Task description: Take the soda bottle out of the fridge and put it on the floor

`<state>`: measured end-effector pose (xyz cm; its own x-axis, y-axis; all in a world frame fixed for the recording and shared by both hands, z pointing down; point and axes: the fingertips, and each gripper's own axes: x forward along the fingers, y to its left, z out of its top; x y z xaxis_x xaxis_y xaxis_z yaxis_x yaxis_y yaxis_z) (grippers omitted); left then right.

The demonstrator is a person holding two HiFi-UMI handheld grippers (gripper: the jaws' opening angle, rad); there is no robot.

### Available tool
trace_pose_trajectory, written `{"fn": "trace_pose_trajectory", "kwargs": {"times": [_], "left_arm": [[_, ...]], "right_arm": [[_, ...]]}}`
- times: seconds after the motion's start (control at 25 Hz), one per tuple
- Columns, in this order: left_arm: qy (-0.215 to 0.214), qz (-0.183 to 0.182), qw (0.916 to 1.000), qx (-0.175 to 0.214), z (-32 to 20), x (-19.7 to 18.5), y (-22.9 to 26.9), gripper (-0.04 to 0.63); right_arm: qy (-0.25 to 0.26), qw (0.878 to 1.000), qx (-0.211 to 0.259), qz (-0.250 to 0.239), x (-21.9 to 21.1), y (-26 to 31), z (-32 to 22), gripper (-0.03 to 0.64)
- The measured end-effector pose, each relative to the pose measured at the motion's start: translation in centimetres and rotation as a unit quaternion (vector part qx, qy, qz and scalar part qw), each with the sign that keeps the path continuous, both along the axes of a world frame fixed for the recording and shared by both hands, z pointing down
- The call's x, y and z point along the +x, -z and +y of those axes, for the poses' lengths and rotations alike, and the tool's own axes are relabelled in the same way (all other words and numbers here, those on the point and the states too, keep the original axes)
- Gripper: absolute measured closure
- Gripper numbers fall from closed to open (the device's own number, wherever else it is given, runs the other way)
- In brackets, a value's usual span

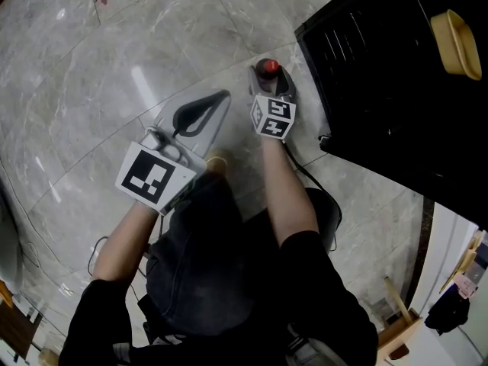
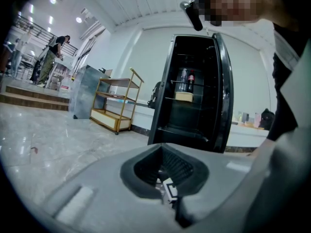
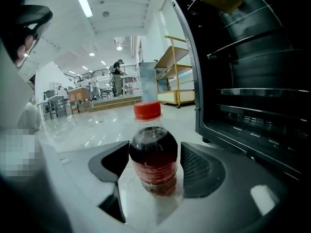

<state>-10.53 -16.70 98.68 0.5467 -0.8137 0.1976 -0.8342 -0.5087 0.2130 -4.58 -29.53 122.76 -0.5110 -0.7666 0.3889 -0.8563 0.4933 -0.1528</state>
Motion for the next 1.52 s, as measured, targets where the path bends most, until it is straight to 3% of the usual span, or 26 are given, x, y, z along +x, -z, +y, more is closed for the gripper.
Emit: {"fn": "trace_pose_trajectory", "kwargs": {"times": [0.24, 0.56, 0.88, 1.16, 1.52], "left_arm": [[-0.005, 0.008, 1.0, -0.003, 0.1, 0.5, 0.0, 0.594], [-0.007, 0.015, 0.9999, 0.003, -0.8, 0.9, 0.7, 0.594], [-0.003, 0.02, 0.9998, 0.005, -2.9, 1.0, 5.3, 0.594], [0.008, 0.012, 0.9997, -0.019, -3.5, 0.5, 18.1, 0.594], [0.015, 0.006, 0.9987, -0.049, -2.7, -1.3, 45.3, 0.594]], "right_arm": [[0.01, 1.0, 0.007, 0.006, 0.0, 1.1, 0.3, 0.264], [0.03, 0.999, 0.025, 0.005, 0.3, 4.8, 0.2, 0.256], [0.038, 0.998, 0.047, -0.009, 2.0, 14.1, -1.3, 0.285], [0.045, 0.997, 0.037, -0.051, 1.7, 29.8, -0.1, 0.291], [0.073, 0.994, 0.026, -0.079, 0.4, 60.1, 3.9, 0.334]]}}
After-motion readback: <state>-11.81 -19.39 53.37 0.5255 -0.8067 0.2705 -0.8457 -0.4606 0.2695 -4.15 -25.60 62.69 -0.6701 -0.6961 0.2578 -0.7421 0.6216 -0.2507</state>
